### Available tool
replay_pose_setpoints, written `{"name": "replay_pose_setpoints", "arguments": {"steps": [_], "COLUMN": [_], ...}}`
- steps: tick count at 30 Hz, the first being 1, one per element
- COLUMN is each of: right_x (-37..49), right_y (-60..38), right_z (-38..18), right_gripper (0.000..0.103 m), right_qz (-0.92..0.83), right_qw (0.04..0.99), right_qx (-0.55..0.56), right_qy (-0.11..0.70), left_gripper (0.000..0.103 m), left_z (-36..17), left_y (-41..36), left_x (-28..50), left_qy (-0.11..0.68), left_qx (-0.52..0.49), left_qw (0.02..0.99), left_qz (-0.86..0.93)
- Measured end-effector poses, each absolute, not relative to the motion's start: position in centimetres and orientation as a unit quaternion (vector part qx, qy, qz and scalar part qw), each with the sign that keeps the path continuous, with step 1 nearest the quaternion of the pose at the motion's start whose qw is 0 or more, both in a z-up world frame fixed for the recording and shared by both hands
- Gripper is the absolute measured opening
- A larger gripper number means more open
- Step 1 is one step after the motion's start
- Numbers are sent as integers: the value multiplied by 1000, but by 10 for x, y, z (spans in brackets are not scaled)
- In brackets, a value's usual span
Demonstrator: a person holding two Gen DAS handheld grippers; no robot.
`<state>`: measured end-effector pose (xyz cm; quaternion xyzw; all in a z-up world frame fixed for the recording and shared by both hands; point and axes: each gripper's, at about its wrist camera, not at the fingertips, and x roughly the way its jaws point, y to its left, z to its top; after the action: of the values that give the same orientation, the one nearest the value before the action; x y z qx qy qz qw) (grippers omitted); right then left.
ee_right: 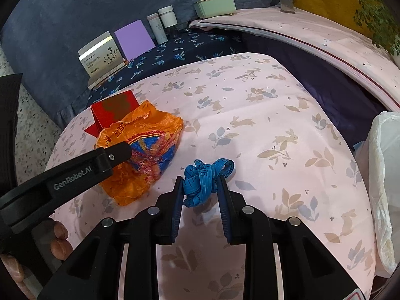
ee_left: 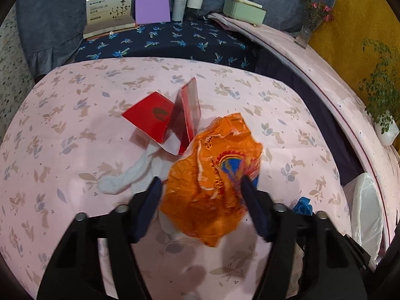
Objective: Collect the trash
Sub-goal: 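Grasp the blue strap with the right gripper and lift it, then grasp the orange plastic bag with the left gripper while the right gripper holds the blue strap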
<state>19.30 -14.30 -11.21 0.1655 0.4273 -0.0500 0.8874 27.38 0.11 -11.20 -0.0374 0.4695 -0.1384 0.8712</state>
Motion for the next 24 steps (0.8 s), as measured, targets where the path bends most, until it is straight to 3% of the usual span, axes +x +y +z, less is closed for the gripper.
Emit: {"name": "replay_pose_setpoints", "arguments": {"steps": [2,4,6,7,24], "right_x": [192,190,187,185,132], "right_y": [-145,-147,-149,-150,-188], "right_z": [-112,-111,-110,-108,-73], "right_gripper": [26,26,26,26,26], "right_qz": [-51,-52,-53,-54,-77], "right_qw": [887,887,888,889,901], "right_qx": [167,170,172,173,189], "right_qy": [427,426,423,421,382], "left_gripper": [41,23,18,1,0], "left_z": [-115,-114,-110,-108,-75], "left_y": [-2,-3,-6,-8,-41], "left_x": [273,270,265,263,199], "left_qy": [474,472,467,465,444], "left_qx": [-32,-29,-26,-24,-15], "left_qw": [869,870,873,873,875], "left_qz": [-136,-138,-140,-142,-190]}}
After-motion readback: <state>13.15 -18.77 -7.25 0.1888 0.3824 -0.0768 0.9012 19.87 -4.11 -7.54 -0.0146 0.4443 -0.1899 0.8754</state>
